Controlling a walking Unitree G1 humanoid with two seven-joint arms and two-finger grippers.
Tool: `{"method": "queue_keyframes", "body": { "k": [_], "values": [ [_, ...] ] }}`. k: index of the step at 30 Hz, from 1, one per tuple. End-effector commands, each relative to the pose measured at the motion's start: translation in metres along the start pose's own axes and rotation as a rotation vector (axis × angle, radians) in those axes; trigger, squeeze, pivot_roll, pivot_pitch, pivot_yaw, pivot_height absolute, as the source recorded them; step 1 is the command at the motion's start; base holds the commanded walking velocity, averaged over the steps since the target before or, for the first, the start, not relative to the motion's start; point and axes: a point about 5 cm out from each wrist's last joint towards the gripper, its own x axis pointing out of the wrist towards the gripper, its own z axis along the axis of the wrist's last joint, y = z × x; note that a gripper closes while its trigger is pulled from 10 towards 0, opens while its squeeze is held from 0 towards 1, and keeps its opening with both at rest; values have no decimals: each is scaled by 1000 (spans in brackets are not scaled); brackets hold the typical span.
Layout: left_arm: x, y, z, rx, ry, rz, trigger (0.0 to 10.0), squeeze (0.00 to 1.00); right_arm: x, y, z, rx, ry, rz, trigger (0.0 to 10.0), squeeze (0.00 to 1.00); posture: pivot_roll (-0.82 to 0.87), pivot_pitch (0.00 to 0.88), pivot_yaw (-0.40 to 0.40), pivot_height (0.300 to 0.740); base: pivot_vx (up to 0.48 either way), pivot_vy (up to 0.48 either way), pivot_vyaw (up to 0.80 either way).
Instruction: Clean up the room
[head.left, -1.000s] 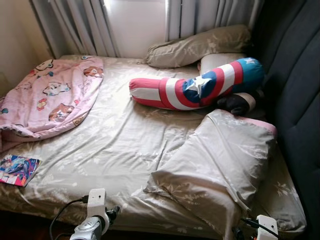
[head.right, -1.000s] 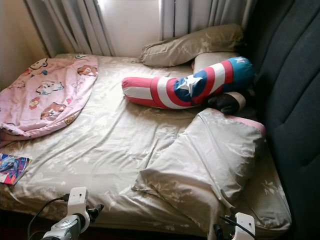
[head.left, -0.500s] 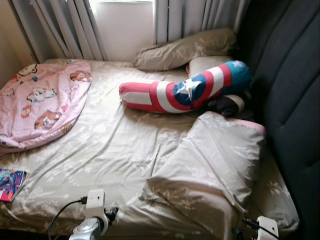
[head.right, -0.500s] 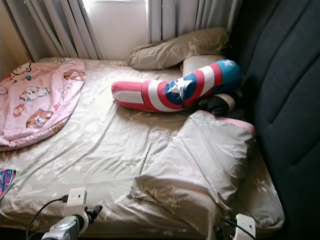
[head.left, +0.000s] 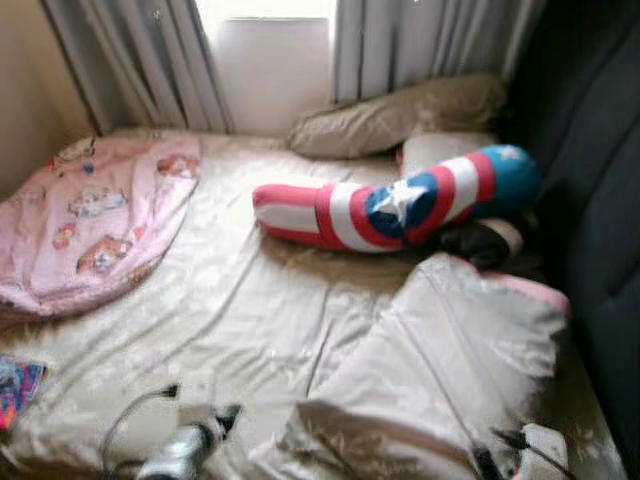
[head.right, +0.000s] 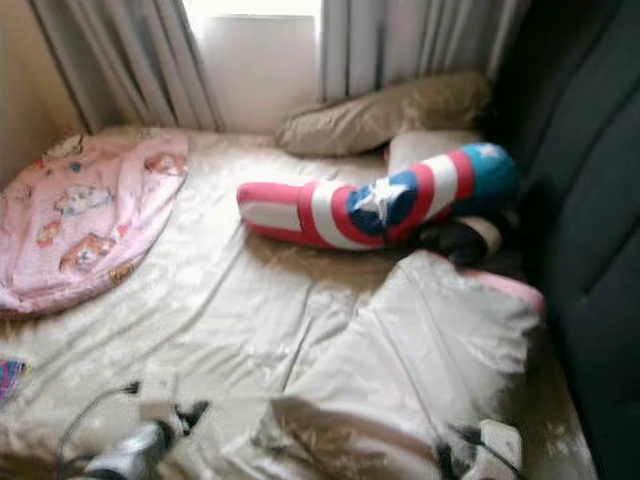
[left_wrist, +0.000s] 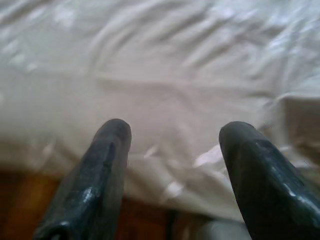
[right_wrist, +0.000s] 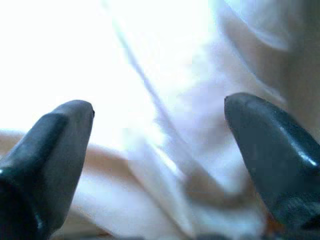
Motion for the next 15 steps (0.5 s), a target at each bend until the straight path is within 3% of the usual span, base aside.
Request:
{"method": "queue_keyframes", "body": {
  "k": [1, 8, 15],
  "values": [
    [1, -8, 0, 1, 2, -21, 10000, 0, -7, -12, -11, 14, 27, -31, 10000, 0, 61, 0, -18, 740, 0, 0, 0],
    [1, -8, 3, 0, -18, -21, 10000, 0, -7, -10, -8, 15, -2, -6, 10000, 0, 62, 0, -16, 740, 0, 0, 0],
    [0, -6, 9, -14, -94, -21, 10000, 0, -7, -6, 1, 14, -116, 29, 10000, 0, 53, 0, -4, 740, 0, 0, 0]
  ]
}}
